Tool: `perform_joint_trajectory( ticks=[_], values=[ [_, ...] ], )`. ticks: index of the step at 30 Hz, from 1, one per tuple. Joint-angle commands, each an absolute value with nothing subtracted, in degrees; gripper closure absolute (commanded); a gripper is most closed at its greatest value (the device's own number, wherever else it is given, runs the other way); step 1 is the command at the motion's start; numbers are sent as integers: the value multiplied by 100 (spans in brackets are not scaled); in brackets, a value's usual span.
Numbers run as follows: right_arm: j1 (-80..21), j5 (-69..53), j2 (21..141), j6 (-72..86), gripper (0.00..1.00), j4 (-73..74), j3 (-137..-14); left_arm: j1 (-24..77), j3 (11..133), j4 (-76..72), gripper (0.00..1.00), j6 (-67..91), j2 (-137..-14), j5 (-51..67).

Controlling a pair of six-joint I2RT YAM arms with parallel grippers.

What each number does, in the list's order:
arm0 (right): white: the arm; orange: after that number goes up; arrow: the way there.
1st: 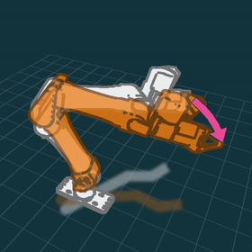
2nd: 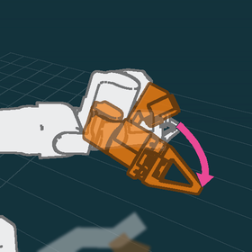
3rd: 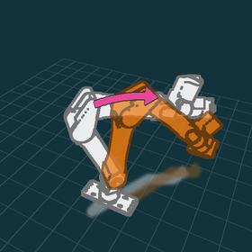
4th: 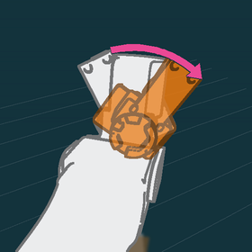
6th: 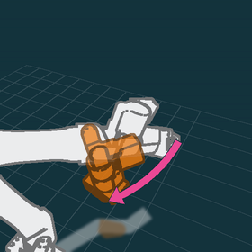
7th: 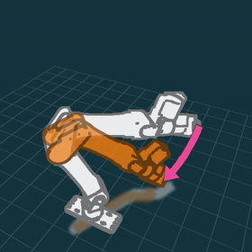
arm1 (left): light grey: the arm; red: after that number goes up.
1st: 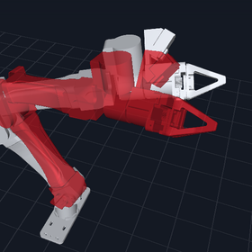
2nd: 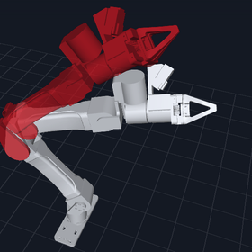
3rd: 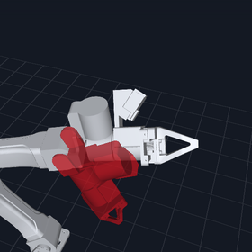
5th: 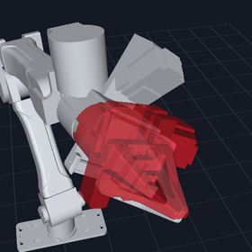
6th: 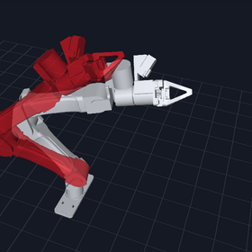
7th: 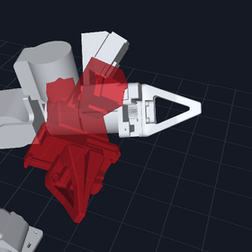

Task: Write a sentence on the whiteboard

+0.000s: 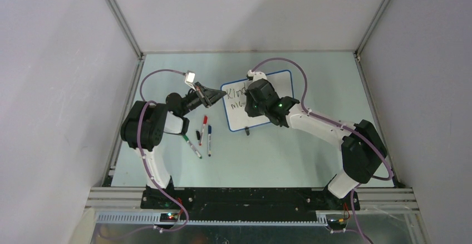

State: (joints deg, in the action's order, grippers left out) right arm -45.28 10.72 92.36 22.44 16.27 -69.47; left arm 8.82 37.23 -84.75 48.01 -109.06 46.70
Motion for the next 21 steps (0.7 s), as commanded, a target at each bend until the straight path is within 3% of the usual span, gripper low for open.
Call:
perform_joint_trajectory(
  ticks=[1, 21],
  values=[
    [-4476, 1255, 9250, 2222, 100, 1554, -7223, 845, 3691, -8780, 100, 4605, -10632, 4682],
    [-4478, 1250, 9337, 2207, 100, 1689, -7344, 844, 3689, -8781, 100, 4608, -10628, 4667]
  ],
)
